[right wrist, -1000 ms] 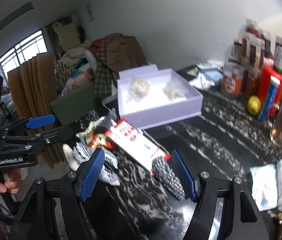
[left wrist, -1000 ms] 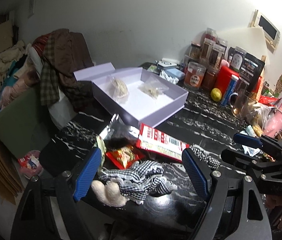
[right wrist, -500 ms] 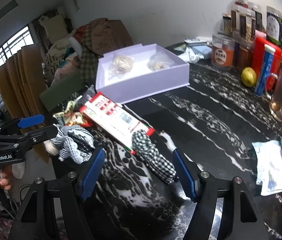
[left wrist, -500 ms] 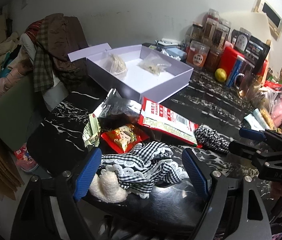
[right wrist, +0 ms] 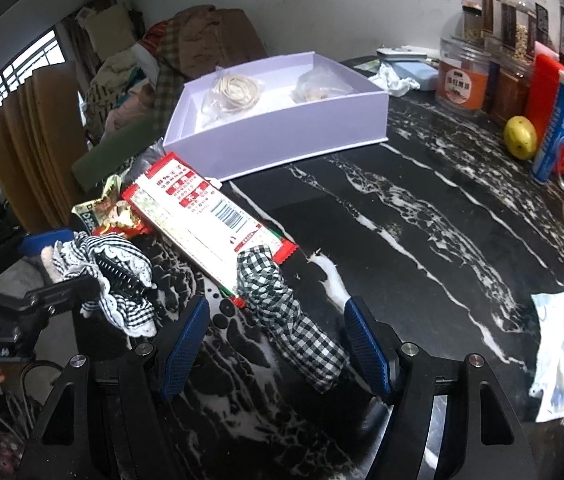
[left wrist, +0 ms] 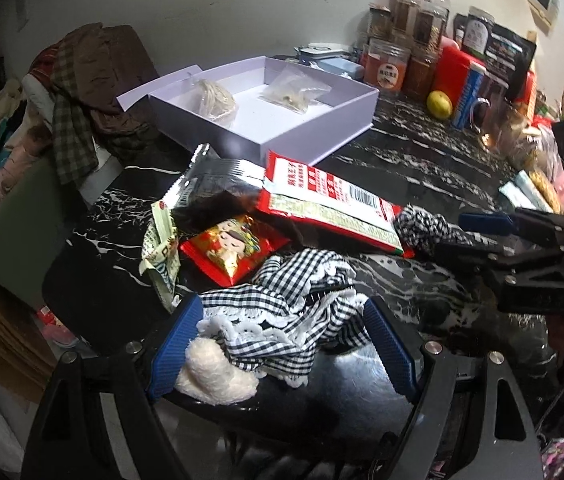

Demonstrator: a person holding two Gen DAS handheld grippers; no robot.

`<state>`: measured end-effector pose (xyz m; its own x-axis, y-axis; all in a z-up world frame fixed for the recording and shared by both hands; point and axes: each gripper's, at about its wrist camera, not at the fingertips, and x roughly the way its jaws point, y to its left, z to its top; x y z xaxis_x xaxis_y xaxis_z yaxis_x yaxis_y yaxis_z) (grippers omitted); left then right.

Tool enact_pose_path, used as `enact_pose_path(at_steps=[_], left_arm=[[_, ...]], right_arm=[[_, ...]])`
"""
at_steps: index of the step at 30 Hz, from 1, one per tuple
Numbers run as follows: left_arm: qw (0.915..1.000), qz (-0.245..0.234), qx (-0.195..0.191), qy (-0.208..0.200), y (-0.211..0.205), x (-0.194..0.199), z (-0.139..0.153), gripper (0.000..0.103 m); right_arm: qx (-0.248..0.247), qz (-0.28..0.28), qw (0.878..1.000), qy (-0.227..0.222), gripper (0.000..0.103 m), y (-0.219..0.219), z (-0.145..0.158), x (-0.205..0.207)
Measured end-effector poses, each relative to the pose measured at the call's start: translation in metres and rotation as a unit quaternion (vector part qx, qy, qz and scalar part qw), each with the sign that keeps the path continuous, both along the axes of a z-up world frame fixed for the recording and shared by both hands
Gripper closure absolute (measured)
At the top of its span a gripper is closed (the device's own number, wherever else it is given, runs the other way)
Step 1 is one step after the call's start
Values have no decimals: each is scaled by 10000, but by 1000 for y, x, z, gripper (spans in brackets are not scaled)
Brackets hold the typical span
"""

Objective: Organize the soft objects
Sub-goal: 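Grasp the gingham scrunchie with the right tool while the left tool grasps the gingham cloth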

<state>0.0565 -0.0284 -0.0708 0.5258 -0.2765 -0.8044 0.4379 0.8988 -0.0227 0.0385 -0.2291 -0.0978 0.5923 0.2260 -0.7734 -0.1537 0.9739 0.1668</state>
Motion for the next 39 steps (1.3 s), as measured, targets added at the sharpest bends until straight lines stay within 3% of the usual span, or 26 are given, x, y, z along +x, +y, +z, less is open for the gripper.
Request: enact_pose_path(at_steps=[2, 9, 12, 18, 27, 34, 39], left_arm=[[9999, -53, 99, 11, -3, -3, -1, 20], [9995, -272, 163, 85, -18, -15, -1, 20], [9991, -380, 170, 87, -27, -20, -2, 20], [9987, -498, -102, 81, -45, -31, 5, 20], [9975, -695, -124, -79, -53, -21, 16, 20], [9944, -1019, 215, 174, -64, -13, -6, 20], [9928, -1123, 388, 128, -65, -26, -13, 20]], right_arm=[[10, 87, 10000, 47, 39, 1, -3, 1], [10, 78, 9997, 213, 73, -3, -12, -4], [55, 51, 9997, 215, 81, -9, -11, -10], [166, -245, 9994, 191, 83, -32, -8, -26], [401, -679, 9969, 31, 83, -63, 3, -55], [483, -751, 9960, 92, 83, -64, 0, -71], [413, -758, 9961, 162, 83, -61, -5, -76]])
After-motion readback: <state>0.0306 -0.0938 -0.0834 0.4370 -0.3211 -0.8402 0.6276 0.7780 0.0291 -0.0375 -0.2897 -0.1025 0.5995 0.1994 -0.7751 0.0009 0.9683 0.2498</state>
